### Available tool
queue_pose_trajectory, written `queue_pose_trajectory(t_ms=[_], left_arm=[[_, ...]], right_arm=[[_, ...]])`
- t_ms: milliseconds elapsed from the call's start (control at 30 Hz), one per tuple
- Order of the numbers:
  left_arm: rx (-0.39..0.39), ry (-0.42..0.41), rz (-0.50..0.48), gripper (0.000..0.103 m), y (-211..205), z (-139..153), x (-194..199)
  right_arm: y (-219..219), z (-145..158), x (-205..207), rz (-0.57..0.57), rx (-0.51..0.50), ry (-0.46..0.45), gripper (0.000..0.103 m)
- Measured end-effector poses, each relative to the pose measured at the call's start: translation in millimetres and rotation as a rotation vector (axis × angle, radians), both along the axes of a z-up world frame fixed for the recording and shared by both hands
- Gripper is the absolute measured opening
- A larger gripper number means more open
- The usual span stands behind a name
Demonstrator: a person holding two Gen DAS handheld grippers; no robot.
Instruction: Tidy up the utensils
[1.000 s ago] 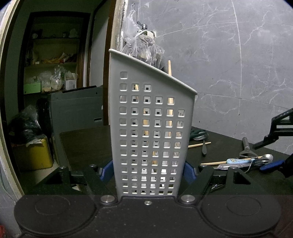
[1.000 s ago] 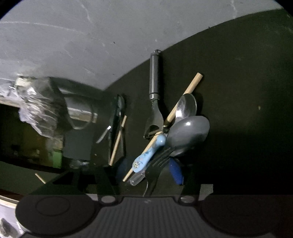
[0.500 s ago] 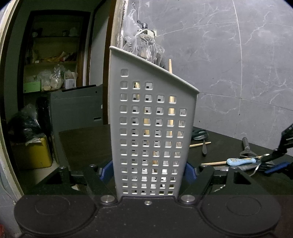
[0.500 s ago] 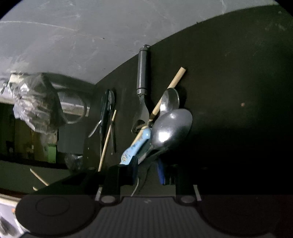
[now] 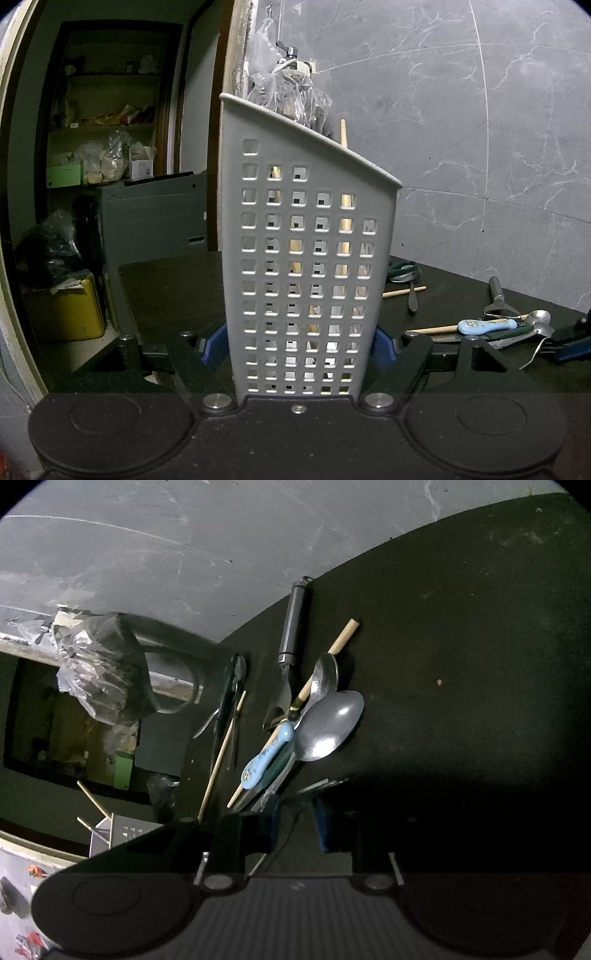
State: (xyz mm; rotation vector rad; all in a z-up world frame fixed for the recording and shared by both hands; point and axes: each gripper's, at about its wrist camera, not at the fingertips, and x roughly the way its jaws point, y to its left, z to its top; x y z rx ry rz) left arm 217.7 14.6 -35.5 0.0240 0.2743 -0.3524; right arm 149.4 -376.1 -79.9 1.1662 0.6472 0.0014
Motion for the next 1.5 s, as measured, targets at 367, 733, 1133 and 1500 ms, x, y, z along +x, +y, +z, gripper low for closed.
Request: queue_pose_trajectory(t_ms=[367,733,1133,1500], left_arm=[[-0.001,0.021,-0.013,0.078,-0.4,-3.0,7.2],[0.016,0.022,-0.012,0.078,-3.4,-1.7,9.5],[0.026,0.026,-0.009,0.078,-6.4,-2.1,9.8],[0.025,0.026,-0.009,0.078,-6.3,-2.2,10.0]], right_arm=[[12.8,7.4,-8.4,0.033,-0.158,-0.046,0.014],[12.6,1.6,-18.8,0.004,-0.144,-0.08,0.014],[23.2,18.9,-12.9,0.056,-0.293,-0.075,0.023],[28.7,27.7,-10.4,0.076,-0.329,-0.07,0.042]])
